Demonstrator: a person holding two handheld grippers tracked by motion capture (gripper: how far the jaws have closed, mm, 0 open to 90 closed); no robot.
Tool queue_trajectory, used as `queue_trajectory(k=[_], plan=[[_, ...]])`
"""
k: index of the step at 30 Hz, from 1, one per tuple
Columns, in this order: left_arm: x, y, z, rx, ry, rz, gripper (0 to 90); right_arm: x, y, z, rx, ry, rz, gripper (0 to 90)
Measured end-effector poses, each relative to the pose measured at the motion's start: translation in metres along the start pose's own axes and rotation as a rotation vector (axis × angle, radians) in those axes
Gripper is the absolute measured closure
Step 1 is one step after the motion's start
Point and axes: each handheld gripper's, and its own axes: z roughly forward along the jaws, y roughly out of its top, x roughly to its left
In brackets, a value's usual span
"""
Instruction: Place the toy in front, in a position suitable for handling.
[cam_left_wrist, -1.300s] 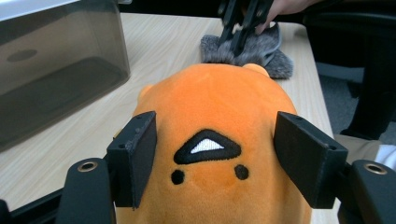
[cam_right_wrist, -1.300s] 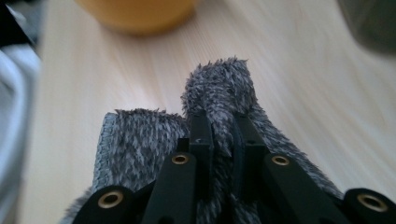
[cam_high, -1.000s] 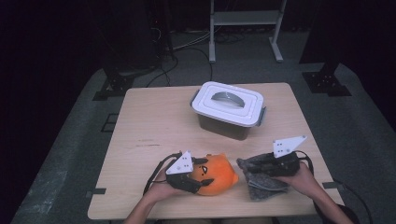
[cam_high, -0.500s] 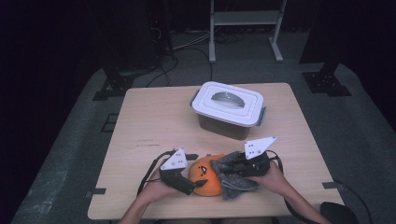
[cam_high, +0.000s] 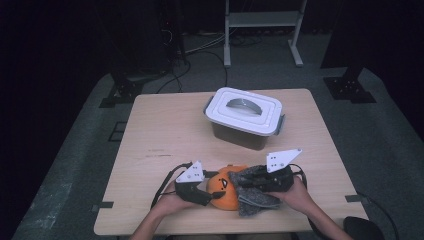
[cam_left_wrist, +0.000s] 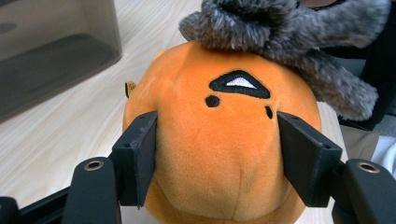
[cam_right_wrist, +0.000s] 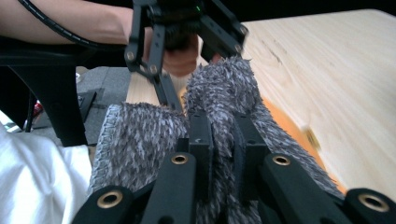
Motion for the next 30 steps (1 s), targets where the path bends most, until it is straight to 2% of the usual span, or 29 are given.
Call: queue_trajectory(k=[3,7,9,13,18,21,24,27,30], plan=[[0.0,0.004,0.005,0.007,-0.004,0.024,33.2,0.002,0.011,0.007,0.0,-0.001,-0.026,79.4],[0.0,0.004,0.005,0.007,-0.006,0.035,33.6,0.0,0.011,0.011,-0.001,-0.001,-0.033,79.4],[0.0,0.003,0.004,0.009,0.0,0.039,33.8,-0.001,0.008,0.007,-0.008,0.003,-0.021,79.4],[-0.001,0.002,0.001,0.019,0.006,0.059,33.5,-0.003,-0.001,-0.006,0.002,-0.028,-0.004,79.4],[-0.002,0.0,0.001,0.016,0.008,0.065,33.3,-0.006,-0.02,-0.025,0.004,-0.065,0.059,79.4],[-0.002,0.001,0.003,0.008,0.005,0.069,33.1,-0.005,-0.022,-0.03,0.012,-0.076,0.065,79.4],[-0.003,0.003,0.004,0.016,0.008,0.091,33.3,-0.002,-0.014,-0.025,0.004,-0.066,0.047,79.4],[-0.007,0.006,0.005,0.036,0.019,0.127,33.5,-0.001,0.001,-0.008,0.001,-0.044,0.009,79.3],[-0.006,0.002,0.002,0.04,0.024,0.12,33.6,-0.005,0.007,0.005,0.0,-0.029,-0.005,79.3]])
